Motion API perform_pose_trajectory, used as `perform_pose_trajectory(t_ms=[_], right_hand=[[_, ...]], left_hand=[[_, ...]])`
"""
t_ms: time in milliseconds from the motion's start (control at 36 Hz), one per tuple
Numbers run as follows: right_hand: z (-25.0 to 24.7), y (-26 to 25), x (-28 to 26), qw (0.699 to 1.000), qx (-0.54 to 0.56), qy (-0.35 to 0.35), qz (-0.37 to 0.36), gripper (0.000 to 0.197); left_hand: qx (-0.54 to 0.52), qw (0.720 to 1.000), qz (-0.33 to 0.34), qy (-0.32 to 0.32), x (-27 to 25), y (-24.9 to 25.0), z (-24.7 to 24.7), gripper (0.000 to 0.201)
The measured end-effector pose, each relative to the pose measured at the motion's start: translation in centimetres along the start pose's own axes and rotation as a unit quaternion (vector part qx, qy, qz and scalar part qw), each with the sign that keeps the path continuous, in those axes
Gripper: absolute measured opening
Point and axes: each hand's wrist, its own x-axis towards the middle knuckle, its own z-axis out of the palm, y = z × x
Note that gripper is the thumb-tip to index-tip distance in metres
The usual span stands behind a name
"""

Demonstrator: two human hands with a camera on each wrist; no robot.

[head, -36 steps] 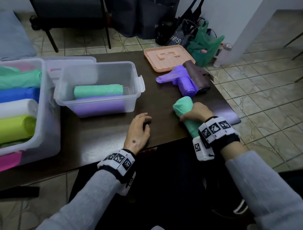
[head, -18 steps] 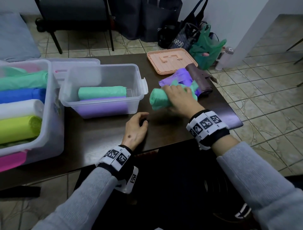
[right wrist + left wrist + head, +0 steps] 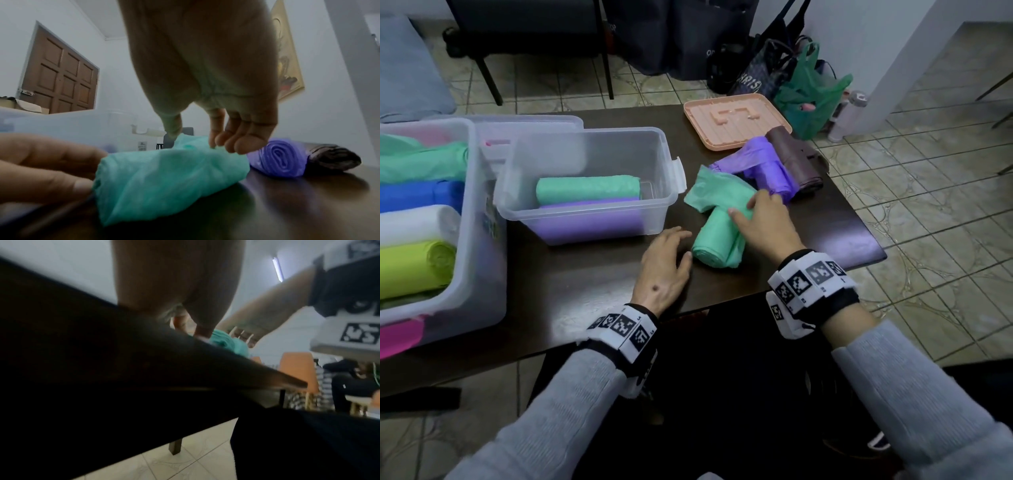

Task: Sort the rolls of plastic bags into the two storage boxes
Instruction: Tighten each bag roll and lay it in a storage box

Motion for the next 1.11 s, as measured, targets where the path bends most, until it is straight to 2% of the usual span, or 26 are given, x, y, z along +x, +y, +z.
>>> perform_pose_trajectory(t_ms=[56, 111, 250, 333, 417, 528, 611, 750, 889, 944, 972, 1055, 1111], right_hand=[[0.8, -0.3, 0.0, 0.999, -0.006, -0.045, 0.028, 0.064], [1.6, -0.5, 0.2, 0.997, -0.011, -0.062, 0.041, 0.069], [1.4, -1.4, 0.6, 0.988, 0.054, -0.133, 0.066, 0.057], [1.0, -1.6, 0.9, 0.981, 0.099, -0.142, 0.085, 0.05], [0.8, -1.9, 1.1, 0.977, 0.117, -0.135, 0.115, 0.057], [0.7, -2.6, 1.3, 0.984, 0.075, -0.108, 0.122, 0.072], [1.7, -3.3, 0.9, 0.987, 0.057, -0.11, 0.099, 0.084], [1.6, -2.9, 1.0, 0.988, 0.046, -0.133, 0.057, 0.074], [-0.4, -1.8, 1.5, 0.983, -0.058, -0.175, 0.009, 0.081], [-0.7, -1.3, 1.5, 0.984, -0.107, -0.142, -0.004, 0.08], [-0.8, -1.1, 1.4, 0.987, -0.125, -0.105, -0.011, 0.078], [-0.9, -0.5, 1.1, 0.99, -0.135, -0.013, -0.031, 0.059], [-0.9, -0.1, 1.2, 0.99, -0.135, -0.035, -0.024, 0.056]], left_hand=[[0.085, 0.995, -0.007, -0.044, -0.5, -0.4, 0.4, 0.046], [0.163, 0.983, -0.01, -0.079, -0.9, -0.8, 0.7, 0.051], [0.249, 0.964, 0.009, -0.093, -1.6, -1.1, 1.0, 0.079], [0.259, 0.961, 0.01, -0.098, -1.7, -1.1, 1.1, 0.082], [0.264, 0.958, 0.009, -0.109, -1.7, -1.1, 0.9, 0.085], [0.275, 0.954, 0.011, -0.122, -1.8, -1.1, 0.8, 0.09], [0.275, 0.953, 0.012, -0.125, -1.8, -1.0, 0.7, 0.092], [0.276, 0.953, 0.011, -0.121, -1.8, -1.0, 0.6, 0.093], [0.271, 0.956, 0.016, -0.112, -1.8, -1.1, 0.7, 0.092], [0.267, 0.958, 0.018, -0.108, -1.9, -1.1, 0.7, 0.091], [0.266, 0.958, 0.019, -0.108, -1.9, -1.0, 0.7, 0.091], [0.266, 0.958, 0.018, -0.105, -2.0, -1.0, 0.6, 0.091], [0.27, 0.957, 0.016, -0.107, -2.0, -0.9, 0.6, 0.091]])
